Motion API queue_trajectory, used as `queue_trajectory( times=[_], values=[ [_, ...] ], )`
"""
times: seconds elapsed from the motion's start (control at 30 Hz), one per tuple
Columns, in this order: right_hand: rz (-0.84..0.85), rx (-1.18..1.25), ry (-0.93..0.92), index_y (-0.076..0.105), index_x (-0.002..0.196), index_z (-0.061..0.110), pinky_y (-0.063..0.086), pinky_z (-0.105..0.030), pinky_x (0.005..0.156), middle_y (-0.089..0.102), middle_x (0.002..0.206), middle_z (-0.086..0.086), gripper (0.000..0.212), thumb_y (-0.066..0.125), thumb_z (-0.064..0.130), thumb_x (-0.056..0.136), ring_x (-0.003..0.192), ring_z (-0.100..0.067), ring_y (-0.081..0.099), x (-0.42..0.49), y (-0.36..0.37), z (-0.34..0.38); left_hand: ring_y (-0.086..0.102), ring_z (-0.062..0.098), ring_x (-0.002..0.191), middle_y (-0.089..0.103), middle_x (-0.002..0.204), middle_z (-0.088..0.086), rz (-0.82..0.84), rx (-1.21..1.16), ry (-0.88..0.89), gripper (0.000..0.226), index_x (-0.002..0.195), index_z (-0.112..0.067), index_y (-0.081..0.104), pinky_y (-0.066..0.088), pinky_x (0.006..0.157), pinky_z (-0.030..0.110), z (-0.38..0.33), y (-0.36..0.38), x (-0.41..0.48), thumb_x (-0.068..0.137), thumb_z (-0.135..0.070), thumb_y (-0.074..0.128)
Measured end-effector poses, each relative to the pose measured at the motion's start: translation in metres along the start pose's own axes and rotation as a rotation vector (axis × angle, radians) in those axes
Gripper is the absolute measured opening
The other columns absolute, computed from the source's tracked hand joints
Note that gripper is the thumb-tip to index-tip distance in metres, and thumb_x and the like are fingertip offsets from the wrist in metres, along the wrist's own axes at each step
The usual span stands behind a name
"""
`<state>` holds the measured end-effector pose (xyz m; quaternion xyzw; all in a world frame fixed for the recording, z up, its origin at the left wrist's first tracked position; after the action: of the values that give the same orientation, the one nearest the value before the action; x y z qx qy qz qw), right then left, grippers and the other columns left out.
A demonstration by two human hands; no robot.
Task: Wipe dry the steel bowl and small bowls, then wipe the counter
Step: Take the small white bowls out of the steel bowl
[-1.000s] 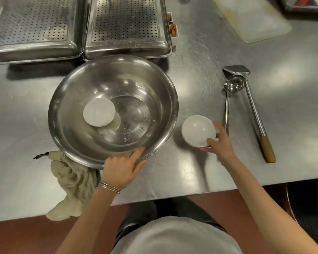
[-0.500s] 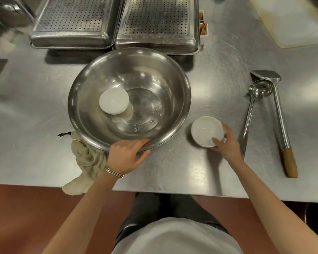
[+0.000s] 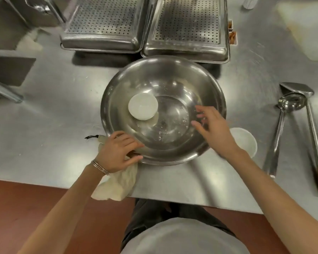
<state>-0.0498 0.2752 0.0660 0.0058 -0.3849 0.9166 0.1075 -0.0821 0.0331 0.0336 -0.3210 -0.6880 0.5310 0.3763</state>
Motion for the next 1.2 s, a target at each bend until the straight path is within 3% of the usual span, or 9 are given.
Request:
queue_trajectory(
  times=[0.1,0.33,0.5,0.57,0.67,0.8,0.9,1.07,1.2],
  values=[
    [0.104,0.094,0.093,0.045,0.132,0.012,0.049,-0.040,0.091,0.054,0.116,-0.010,0.047,0.061,0.022,0.089,0.095,-0.019,0.057,0.034,0.060,0.007,0.061,0.016,0.094,0.069,0.096,-0.005,0.006,-0.013,-0.057,0.049,0.102,-0.024,0.068,0.037,0.094,0.035,0.037,-0.007,0.003,0.091,-0.057,0.034],
    [0.191,0.188,0.457,0.023,0.145,0.012,0.042,-0.034,0.092,0.060,0.117,-0.017,0.068,0.058,0.032,0.090,0.106,-0.030,0.058,0.085,0.159,-0.020,0.062,0.013,0.079,0.070,0.080,-0.009,-0.121,-0.102,-0.039,0.037,0.089,-0.026,0.073,0.039,0.082,0.031,0.055,0.001,0.004,0.089,-0.046,0.042],
    [0.156,0.268,0.498,0.028,0.140,0.015,0.053,-0.046,0.082,0.056,0.118,-0.018,0.064,0.061,0.023,0.087,0.098,-0.034,0.061,0.096,0.182,-0.024,0.060,0.011,0.070,0.068,0.069,-0.012,-0.221,-0.145,0.006,0.036,0.082,-0.026,0.073,0.036,0.075,0.029,0.056,-0.002,0.003,0.089,-0.044,0.042],
    [0.130,0.358,0.549,0.027,0.140,0.016,0.059,-0.042,0.072,0.051,0.122,-0.020,0.063,0.060,0.011,0.086,0.103,-0.036,0.058,0.093,0.185,-0.029,0.060,0.011,0.070,0.068,0.069,-0.013,-0.229,-0.168,0.025,0.035,0.082,-0.027,0.073,0.036,0.075,0.028,0.056,-0.001,0.002,0.089,-0.043,0.043],
    [0.061,0.461,0.611,0.030,0.139,0.013,0.059,-0.029,0.057,0.048,0.122,-0.020,0.060,0.053,-0.002,0.085,0.109,-0.036,0.053,0.088,0.182,-0.030,0.059,0.010,0.069,0.068,0.070,-0.013,-0.229,-0.181,0.044,0.034,0.082,-0.026,0.072,0.035,0.074,0.028,0.057,-0.001,0.002,0.089,-0.043,0.044],
    [0.008,0.464,0.625,0.039,0.134,0.016,0.059,-0.040,0.057,0.047,0.108,-0.011,0.055,0.053,-0.004,0.084,0.106,-0.035,0.053,0.073,0.164,-0.028,0.058,0.011,0.066,0.067,0.068,-0.012,-0.199,-0.173,0.075,0.033,0.078,-0.025,0.072,0.035,0.072,0.028,0.057,0.000,0.003,0.088,-0.043,0.046],
    [-0.032,0.508,0.638,0.043,0.131,0.019,0.058,-0.029,0.050,0.048,0.112,-0.010,0.055,0.053,-0.004,0.082,0.101,-0.028,0.051,0.055,0.138,-0.023,0.057,0.011,0.064,0.066,0.066,-0.011,-0.142,-0.154,0.086,0.035,0.074,-0.023,0.070,0.037,0.071,0.030,0.056,0.003,0.004,0.087,-0.046,0.047],
    [-0.131,0.513,0.562,0.047,0.127,0.023,0.060,-0.033,0.061,0.051,0.121,-0.007,0.051,0.057,0.000,0.082,0.109,-0.027,0.052,0.024,0.070,-0.022,0.059,0.011,0.057,0.064,0.062,-0.010,0.010,-0.135,0.066,0.043,0.074,-0.025,0.070,0.041,0.058,0.026,0.034,0.008,0.014,0.087,-0.052,0.040],
    [-0.195,0.545,0.485,0.047,0.124,0.028,0.060,-0.039,0.067,0.054,0.121,-0.002,0.050,0.063,0.012,0.079,0.109,-0.024,0.053,0.003,0.009,-0.026,0.065,0.011,0.066,0.069,0.075,-0.011,0.017,-0.201,0.048,0.042,0.097,-0.030,0.069,0.048,0.056,0.024,-0.029,0.008,0.043,0.085,-0.057,0.039]
  ],
)
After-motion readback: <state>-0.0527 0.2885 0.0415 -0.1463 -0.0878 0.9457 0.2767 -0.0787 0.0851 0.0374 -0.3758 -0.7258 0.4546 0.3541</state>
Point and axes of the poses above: each hand's wrist, its own x-axis towards the middle knuckle, its own y-axis out of the palm, z = x × y, the point moved 9 cm from there along x, towards the middle knuckle
